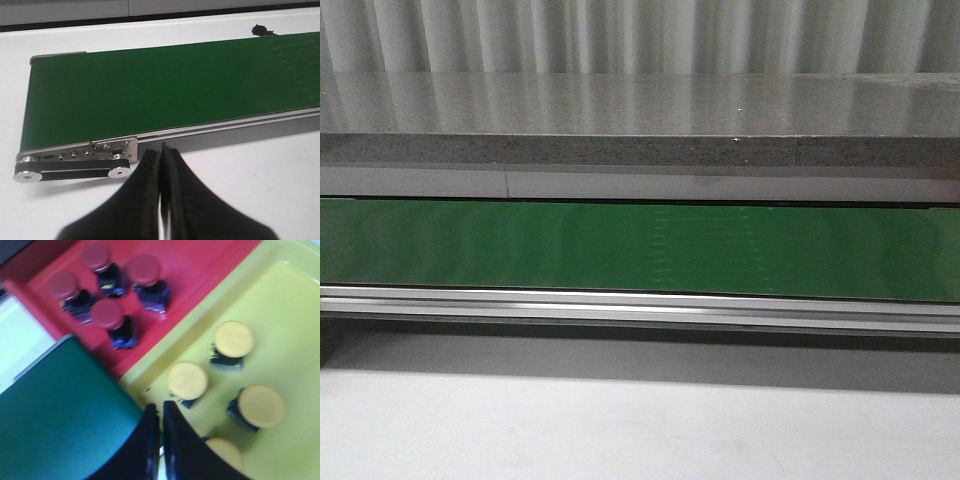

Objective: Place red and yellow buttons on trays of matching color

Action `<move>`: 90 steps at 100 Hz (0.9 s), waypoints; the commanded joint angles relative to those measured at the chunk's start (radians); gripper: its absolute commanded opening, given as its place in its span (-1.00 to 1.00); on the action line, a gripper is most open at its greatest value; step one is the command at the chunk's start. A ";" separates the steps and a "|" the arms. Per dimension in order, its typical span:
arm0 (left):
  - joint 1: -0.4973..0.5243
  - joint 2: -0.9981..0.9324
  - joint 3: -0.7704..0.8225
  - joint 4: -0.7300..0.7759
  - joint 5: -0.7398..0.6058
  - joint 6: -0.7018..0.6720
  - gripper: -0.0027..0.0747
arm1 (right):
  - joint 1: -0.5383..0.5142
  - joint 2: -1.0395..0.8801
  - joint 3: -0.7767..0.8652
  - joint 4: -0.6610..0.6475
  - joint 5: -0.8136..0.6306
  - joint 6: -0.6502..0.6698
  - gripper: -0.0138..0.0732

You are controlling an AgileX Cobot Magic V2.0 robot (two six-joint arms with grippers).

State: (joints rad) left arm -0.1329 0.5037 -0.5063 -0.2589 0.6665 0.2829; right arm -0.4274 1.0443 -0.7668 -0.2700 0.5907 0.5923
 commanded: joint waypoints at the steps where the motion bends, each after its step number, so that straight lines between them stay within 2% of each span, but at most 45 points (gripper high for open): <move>1: -0.009 0.004 -0.026 -0.024 -0.064 0.002 -0.98 | 0.116 -0.041 -0.024 -0.011 -0.015 -0.028 -0.82; 29: -0.009 0.004 -0.026 -0.024 -0.064 0.002 -0.98 | 0.447 -0.191 -0.021 -0.011 -0.005 -0.071 -0.83; 38: -0.009 0.004 -0.026 -0.024 -0.064 0.002 -0.98 | 0.517 -0.231 -0.021 -0.011 -0.005 -0.092 -0.83; 48: -0.009 0.004 -0.026 -0.024 -0.064 0.002 -0.98 | 0.584 -0.280 -0.021 -0.011 -0.004 -0.173 -0.83; 90: -0.009 0.004 -0.026 -0.024 -0.064 0.002 -0.98 | 0.605 -0.427 0.008 -0.062 0.005 -0.229 -0.83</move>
State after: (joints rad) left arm -0.1329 0.5037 -0.5063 -0.2589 0.6665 0.2829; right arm 0.1772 0.6599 -0.7547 -0.2964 0.6589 0.3772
